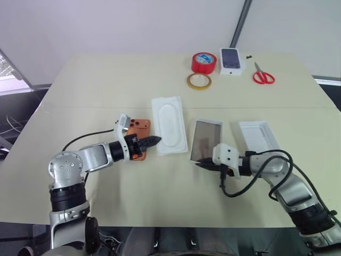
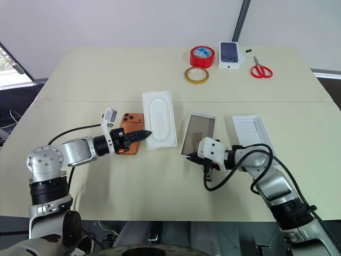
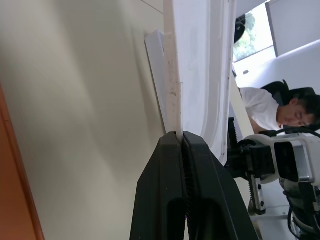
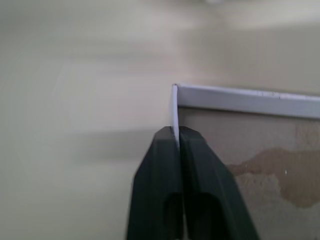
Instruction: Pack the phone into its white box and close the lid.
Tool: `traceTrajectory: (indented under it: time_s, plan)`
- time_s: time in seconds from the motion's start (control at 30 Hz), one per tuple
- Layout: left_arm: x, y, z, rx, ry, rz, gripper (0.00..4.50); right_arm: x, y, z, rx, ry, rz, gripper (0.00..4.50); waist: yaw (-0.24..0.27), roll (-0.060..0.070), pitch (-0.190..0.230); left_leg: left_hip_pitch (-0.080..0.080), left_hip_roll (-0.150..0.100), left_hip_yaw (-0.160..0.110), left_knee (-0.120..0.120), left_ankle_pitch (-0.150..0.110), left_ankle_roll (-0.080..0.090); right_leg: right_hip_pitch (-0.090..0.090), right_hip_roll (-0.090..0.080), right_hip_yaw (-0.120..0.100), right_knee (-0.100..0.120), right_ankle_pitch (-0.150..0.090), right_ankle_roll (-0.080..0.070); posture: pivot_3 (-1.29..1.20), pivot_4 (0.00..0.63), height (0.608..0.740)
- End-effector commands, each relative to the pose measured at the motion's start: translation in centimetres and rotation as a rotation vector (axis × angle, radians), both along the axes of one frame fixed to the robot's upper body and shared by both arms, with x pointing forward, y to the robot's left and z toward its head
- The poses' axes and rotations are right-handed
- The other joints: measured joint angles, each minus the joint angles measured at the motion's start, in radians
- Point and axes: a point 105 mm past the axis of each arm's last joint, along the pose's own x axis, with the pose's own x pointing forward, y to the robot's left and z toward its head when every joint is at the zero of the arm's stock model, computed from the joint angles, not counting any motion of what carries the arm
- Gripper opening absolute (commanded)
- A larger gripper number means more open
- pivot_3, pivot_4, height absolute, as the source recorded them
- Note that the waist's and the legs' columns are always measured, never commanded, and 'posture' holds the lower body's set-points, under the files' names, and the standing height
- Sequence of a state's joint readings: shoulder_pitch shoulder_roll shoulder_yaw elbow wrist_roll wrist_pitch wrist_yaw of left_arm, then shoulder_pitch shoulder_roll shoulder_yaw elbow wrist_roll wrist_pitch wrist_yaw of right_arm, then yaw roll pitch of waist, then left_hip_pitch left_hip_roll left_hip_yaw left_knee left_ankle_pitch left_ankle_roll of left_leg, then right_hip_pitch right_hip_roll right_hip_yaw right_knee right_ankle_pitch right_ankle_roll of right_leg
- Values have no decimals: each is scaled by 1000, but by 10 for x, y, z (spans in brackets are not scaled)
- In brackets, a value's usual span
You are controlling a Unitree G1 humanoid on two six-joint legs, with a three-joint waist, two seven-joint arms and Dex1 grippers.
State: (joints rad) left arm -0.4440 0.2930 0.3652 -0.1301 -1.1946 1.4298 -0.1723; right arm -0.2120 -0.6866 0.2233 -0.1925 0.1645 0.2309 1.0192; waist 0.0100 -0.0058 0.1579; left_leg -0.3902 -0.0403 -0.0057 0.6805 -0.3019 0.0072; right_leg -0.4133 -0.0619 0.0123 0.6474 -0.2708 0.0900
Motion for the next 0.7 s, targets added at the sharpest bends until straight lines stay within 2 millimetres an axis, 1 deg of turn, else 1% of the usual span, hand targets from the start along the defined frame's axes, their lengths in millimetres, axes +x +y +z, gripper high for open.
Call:
traceTrajectory:
  time_s: [0.03, 0.13, 0.2, 0.27, 0.37, 0.5, 0.53, 0.57, 0.67, 0.7]
  plan:
    - [3, -7, 16, -40, -46, -29, 0, -1, 17, 12, 60, -40, 59, 57, 1, 0, 0, 0, 0, 0, 0, 0, 0, 0, 0, 0, 0, 0, 0, 0, 150, 740]
    - [6, -12, 19, -51, -46, -37, 0, -3, 28, 13, 80, -60, 93, 57, 0, -1, 0, 0, 0, 0, 0, 0, 0, 0, 0, 0, 0, 0, 0, 0, 150, 740]
    - [5, -17, 17, -43, -39, -53, 0, -3, 30, 9, 60, -64, 108, 57, 0, -1, 0, 0, 0, 0, 0, 0, 0, 0, 0, 0, 0, 0, 0, 0, 150, 740]
    - [2, -22, 14, -34, -32, -71, 0, -9, 32, 10, 79, -47, 144, 57, 0, -1, 0, 0, 0, 0, 0, 0, 0, 0, 0, 0, 0, 0, 0, 0, 150, 740]
    - [1, -25, 9, -22, -15, -78, 0, -16, 33, 13, 104, -14, 179, 859, 0, -1, 1, 0, 0, 0, 0, 0, 0, 0, 0, 0, 0, 0, 0, 0, 150, 740]
    - [-2, -27, 5, 1, -6, -91, 0, -16, 27, 14, 73, -62, 170, 2942, 0, -1, 0, 0, 0, 0, 0, 0, 0, 0, 0, 0, 0, 0, 0, 0, 150, 740]
    - [-2, -26, 3, 6, 3, -93, 0, -17, 24, 17, 69, -84, 169, 3391, 0, -1, 1, 0, 0, 0, 0, 0, 0, 0, 0, 0, 0, 0, 0, 0, 150, 740]
    - [-3, -26, 0, 13, 9, -92, 0, -22, 19, 21, 81, -69, 169, 3911, 1, -1, 1, 0, 0, 0, 0, 0, 0, 0, 0, 0, 0, 0, 0, 0, 150, 740]
    - [-5, -27, -4, 39, 13, -108, 0, -30, 2, 28, 88, -45, 147, 3911, 2, -1, 1, 0, 0, 0, 0, 0, 0, 0, 0, 0, 0, 0, 0, 0, 150, 740]
    - [-4, -28, -6, 40, 16, -109, 0, -30, -9, 28, 80, -39, 112, 3911, 2, -1, 1, -1, 0, 0, 0, 0, 0, 0, 0, 0, -1, 0, 0, 0, 150, 740]
